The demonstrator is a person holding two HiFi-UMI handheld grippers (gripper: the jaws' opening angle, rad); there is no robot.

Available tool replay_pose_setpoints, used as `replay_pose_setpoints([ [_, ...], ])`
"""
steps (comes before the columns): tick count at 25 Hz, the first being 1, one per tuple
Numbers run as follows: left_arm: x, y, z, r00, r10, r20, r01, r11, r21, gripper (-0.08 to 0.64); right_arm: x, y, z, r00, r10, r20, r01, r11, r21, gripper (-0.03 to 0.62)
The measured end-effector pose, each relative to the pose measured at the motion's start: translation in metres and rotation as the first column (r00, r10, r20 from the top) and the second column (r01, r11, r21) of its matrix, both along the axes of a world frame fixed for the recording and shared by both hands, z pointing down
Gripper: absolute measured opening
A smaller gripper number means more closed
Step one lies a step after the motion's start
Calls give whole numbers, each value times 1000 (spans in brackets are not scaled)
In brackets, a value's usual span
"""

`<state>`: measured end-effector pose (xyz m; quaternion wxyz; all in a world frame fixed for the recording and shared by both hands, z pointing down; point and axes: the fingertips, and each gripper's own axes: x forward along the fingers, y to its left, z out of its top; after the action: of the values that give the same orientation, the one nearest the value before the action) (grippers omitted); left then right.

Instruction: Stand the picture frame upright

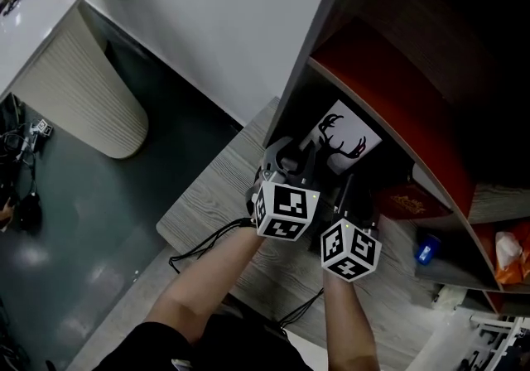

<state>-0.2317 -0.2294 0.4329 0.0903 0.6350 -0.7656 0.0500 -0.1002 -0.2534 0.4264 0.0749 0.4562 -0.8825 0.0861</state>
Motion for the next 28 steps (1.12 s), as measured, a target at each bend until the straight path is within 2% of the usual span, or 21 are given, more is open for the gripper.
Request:
replay_pose_setpoints([
  [3,12,11,-7,999,40,1,-40,999,16,89,2,10,-3,1000,-15,5,15,1000,5,77],
  [10,40,38,-25,990,137,-40,-136,991,17,3,5,38,-17,997,-78,25,77,996,34,24],
  [15,55,60,-35,983,174,-50,-174,985,14,0,10,60,-27,993,-115,37,113,992,52,3],
  [28,79,100,-68,975,218,29,-219,976,20,0,28,94,-56,985,-162,52,158,985,76,2],
])
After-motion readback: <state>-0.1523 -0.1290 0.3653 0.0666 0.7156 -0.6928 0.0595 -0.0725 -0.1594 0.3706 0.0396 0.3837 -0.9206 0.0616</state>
